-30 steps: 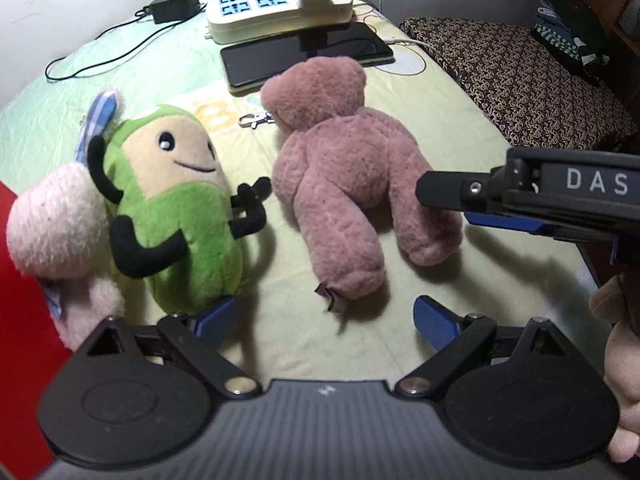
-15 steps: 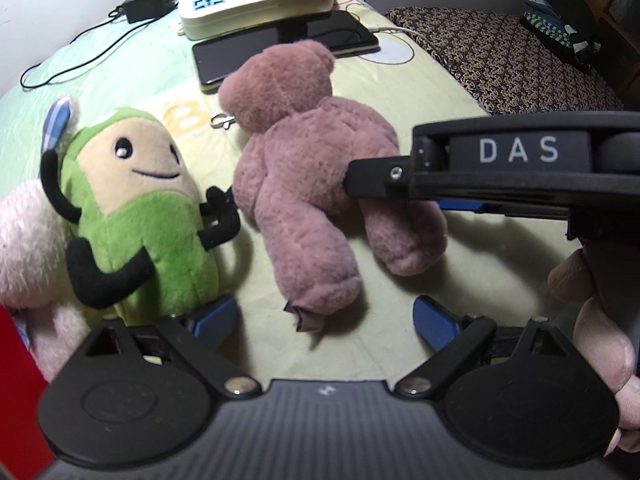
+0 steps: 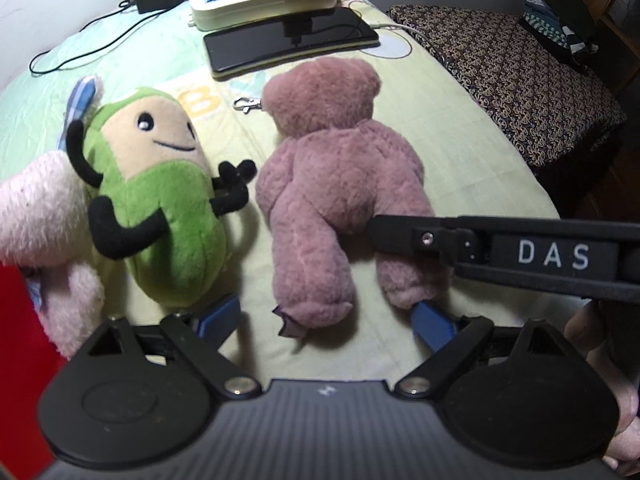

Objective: Organize objects
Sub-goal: 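Grasp the pink-brown teddy bear with the right gripper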

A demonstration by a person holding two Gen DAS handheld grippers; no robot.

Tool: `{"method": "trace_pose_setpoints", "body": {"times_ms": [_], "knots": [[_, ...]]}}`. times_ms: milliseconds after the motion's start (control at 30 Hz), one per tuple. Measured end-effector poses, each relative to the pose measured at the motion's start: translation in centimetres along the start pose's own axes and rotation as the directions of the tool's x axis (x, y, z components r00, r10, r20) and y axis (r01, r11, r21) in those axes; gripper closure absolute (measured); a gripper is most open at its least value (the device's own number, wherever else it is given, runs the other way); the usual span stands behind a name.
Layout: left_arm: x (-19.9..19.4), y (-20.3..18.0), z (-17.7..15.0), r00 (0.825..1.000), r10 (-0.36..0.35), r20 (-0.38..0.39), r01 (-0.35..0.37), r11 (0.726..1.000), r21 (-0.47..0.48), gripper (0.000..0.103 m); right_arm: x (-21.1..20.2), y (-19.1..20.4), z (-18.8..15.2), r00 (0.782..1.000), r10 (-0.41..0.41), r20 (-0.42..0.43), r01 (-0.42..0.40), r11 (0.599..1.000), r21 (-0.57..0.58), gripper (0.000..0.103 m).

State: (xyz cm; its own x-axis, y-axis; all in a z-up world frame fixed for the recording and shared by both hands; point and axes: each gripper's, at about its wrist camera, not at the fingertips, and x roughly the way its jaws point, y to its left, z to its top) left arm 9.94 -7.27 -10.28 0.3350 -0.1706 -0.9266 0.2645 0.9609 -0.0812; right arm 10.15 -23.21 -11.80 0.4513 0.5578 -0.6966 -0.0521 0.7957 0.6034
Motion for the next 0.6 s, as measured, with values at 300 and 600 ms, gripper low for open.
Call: {"method": "trace_pose_setpoints", "body": {"times_ms": [300, 600], "knots": [[-0.7, -1.1, -2.8, 1.000, -0.012, -0.007, 0.013, 0.998, 0.059, 0.010, -1.6, 0.7, -3.2, 1.000, -0.013, -0.023, 0.012, 1.000, -0.022, 0.072], [-1.8, -0.7, -6.8, 0.999, -0.022, -0.042, 0.025, 0.998, 0.063, 0.010, -2.4, 1.1, -6.4, 0.997, 0.000, -0.080, -0.003, 0.999, -0.046, 0.072]]}}
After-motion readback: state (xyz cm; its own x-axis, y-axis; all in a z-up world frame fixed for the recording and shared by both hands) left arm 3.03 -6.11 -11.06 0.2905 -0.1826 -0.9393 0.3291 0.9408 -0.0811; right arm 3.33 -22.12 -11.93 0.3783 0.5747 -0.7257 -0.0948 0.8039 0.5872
